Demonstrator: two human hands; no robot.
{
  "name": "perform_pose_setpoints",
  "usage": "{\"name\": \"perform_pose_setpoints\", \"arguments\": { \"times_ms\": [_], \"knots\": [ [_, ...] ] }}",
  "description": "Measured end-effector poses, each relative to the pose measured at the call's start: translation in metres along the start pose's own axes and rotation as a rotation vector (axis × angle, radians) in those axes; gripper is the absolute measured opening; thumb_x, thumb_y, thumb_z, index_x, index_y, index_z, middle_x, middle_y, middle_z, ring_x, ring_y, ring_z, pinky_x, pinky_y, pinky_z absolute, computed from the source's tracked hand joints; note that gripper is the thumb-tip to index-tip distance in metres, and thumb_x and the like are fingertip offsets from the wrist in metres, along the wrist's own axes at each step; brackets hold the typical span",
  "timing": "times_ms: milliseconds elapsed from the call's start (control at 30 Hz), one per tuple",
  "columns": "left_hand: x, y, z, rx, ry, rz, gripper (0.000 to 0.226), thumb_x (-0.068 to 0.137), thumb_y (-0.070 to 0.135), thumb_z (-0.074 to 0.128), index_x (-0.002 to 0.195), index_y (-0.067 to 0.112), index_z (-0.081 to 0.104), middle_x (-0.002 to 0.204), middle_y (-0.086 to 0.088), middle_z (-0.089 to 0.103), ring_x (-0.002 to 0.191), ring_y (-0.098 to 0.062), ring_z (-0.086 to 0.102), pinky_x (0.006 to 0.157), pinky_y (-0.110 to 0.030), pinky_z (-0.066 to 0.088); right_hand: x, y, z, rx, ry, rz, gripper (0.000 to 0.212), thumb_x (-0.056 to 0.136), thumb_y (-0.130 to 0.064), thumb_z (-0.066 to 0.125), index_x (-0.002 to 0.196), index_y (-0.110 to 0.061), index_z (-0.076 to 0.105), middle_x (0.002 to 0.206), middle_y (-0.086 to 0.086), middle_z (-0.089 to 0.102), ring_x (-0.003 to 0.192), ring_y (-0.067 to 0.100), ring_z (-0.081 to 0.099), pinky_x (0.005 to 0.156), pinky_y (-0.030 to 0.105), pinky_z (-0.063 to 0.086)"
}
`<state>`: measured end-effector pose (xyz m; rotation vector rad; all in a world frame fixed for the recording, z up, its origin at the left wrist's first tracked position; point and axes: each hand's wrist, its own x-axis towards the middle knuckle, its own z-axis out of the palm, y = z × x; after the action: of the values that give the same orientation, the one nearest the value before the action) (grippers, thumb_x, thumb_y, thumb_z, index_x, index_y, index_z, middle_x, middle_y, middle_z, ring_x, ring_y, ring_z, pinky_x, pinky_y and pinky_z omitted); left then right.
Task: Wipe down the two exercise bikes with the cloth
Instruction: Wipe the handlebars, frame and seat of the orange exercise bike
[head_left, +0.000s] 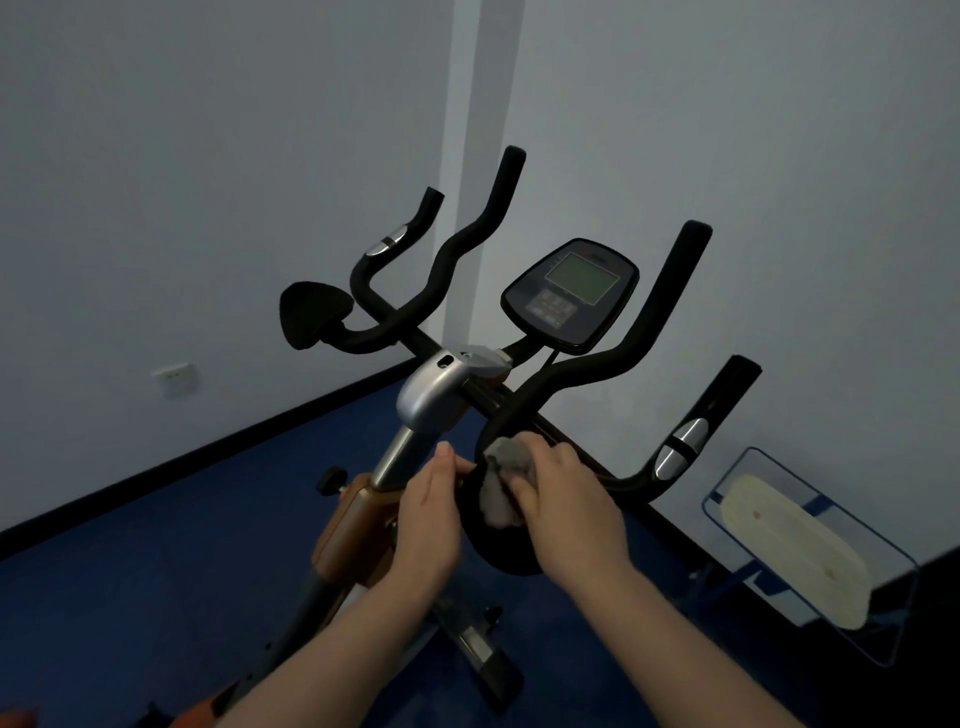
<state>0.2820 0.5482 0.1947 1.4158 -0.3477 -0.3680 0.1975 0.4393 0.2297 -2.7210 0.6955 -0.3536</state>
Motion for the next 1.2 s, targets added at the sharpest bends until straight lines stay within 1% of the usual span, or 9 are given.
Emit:
{"name": "perform_pose_setpoints", "arguments": {
  "times_ms": [133, 233, 300, 367, 467, 600, 733, 1033, 1200],
  "knots": [
    [0.001, 0.004, 0.005, 0.012, 0.058, 0.043, 0.048, 0.104, 0.039, 0.035, 0.077, 0.017, 0.067, 0.081, -0.004, 0.069, 0.081, -0.016, 0.066, 0.076, -0.029, 0.052, 0.022, 0.004, -0.016, 0.207, -0.161, -0.005, 0.027, 0.099, -0.051, 0.040, 0.117, -0.034, 0.050, 0.107, -0.006, 0.059, 0.097, 0.016, 0.059, 0.082, 0.040, 0.050],
    [0.008, 0.015, 0.012, 0.115, 0.127, 0.187, 0.033, 0.100, 0.036, 0.040, 0.081, 0.023, 0.063, 0.083, 0.008, 0.062, 0.080, -0.005, 0.059, 0.071, -0.013, 0.044, 0.029, 0.026, -0.047, 0.319, -0.036, -0.047, 0.024, 0.095, -0.052, 0.048, 0.116, -0.047, 0.037, 0.095, -0.022, 0.058, 0.086, 0.004, 0.061, 0.069, 0.028, 0.048],
    [0.013, 0.021, 0.021, 0.180, 0.118, 0.162, 0.025, 0.100, 0.030, 0.045, 0.082, 0.024, 0.061, 0.087, 0.006, 0.061, 0.082, -0.005, 0.057, 0.073, -0.019, 0.044, 0.030, 0.048, -0.064, 0.184, -0.067, -0.051, 0.034, 0.093, -0.053, 0.051, 0.116, -0.042, 0.029, 0.091, -0.016, 0.058, 0.080, 0.006, 0.060, 0.073, 0.031, 0.048],
    [0.015, 0.020, 0.031, 0.264, 0.092, 0.107, 0.022, 0.099, 0.027, 0.047, 0.083, 0.023, 0.061, 0.088, 0.001, 0.059, 0.083, -0.009, 0.057, 0.075, -0.028, 0.045, 0.026, 0.066, -0.064, -0.125, -0.154, -0.085, 0.031, 0.092, -0.053, 0.051, 0.111, -0.036, 0.034, 0.100, -0.011, 0.058, 0.098, 0.010, 0.058, 0.109, 0.036, 0.029],
    [0.015, 0.014, 0.040, 0.436, 0.160, 0.152, 0.020, 0.099, 0.027, 0.046, 0.084, 0.026, 0.059, 0.086, 0.007, 0.051, 0.080, -0.008, 0.052, 0.068, -0.028, 0.042, 0.017, 0.084, -0.050, -0.362, -0.127, -0.180, 0.039, 0.094, -0.059, 0.040, 0.124, -0.035, 0.046, 0.119, -0.015, 0.052, 0.124, 0.006, 0.042, 0.118, 0.037, -0.004],
    [0.014, 0.009, 0.042, 0.517, 0.225, 0.227, 0.025, 0.097, 0.034, 0.036, 0.084, 0.025, 0.055, 0.083, 0.009, 0.048, 0.077, -0.004, 0.050, 0.059, -0.021, 0.036, 0.013, 0.087, -0.039, -0.554, -0.126, -0.196, 0.062, 0.095, -0.064, 0.021, 0.143, -0.029, 0.037, 0.113, -0.006, 0.059, 0.113, 0.017, 0.052, 0.113, 0.037, 0.021],
    [0.013, 0.008, 0.044, 0.529, 0.280, 0.258, 0.025, 0.097, 0.034, 0.035, 0.082, 0.025, 0.053, 0.081, 0.008, 0.049, 0.071, -0.007, 0.051, 0.057, -0.029, 0.044, 0.052, 0.052, -0.014, -0.384, -0.223, -0.093, 0.053, 0.097, -0.063, 0.023, 0.122, -0.019, 0.039, 0.103, 0.003, 0.064, 0.087, 0.024, 0.062, 0.065, 0.034, 0.034],
    [0.009, 0.006, 0.044, 0.565, 0.274, 0.242, 0.023, 0.096, 0.038, 0.033, 0.081, 0.029, 0.049, 0.075, 0.005, 0.053, 0.065, -0.008, 0.053, 0.053, -0.022, 0.039, 0.074, 0.076, -0.032, -0.299, -0.589, -0.154, 0.060, 0.098, -0.061, 0.028, 0.134, -0.014, 0.034, 0.107, 0.010, 0.064, 0.091, 0.026, 0.061, 0.081, 0.041, 0.049],
    [0.010, 0.003, 0.045, 0.553, 0.316, 0.243, 0.022, 0.097, 0.034, 0.039, 0.078, 0.029, 0.049, 0.074, 0.005, 0.053, 0.066, -0.009, 0.054, 0.054, -0.027, 0.044, 0.090, 0.050, -0.025, -0.102, -0.554, -0.142, 0.058, 0.099, -0.058, 0.028, 0.134, -0.015, 0.045, 0.121, 0.014, 0.061, 0.107, 0.029, 0.058, 0.093, 0.042, 0.046]
  ]
}}
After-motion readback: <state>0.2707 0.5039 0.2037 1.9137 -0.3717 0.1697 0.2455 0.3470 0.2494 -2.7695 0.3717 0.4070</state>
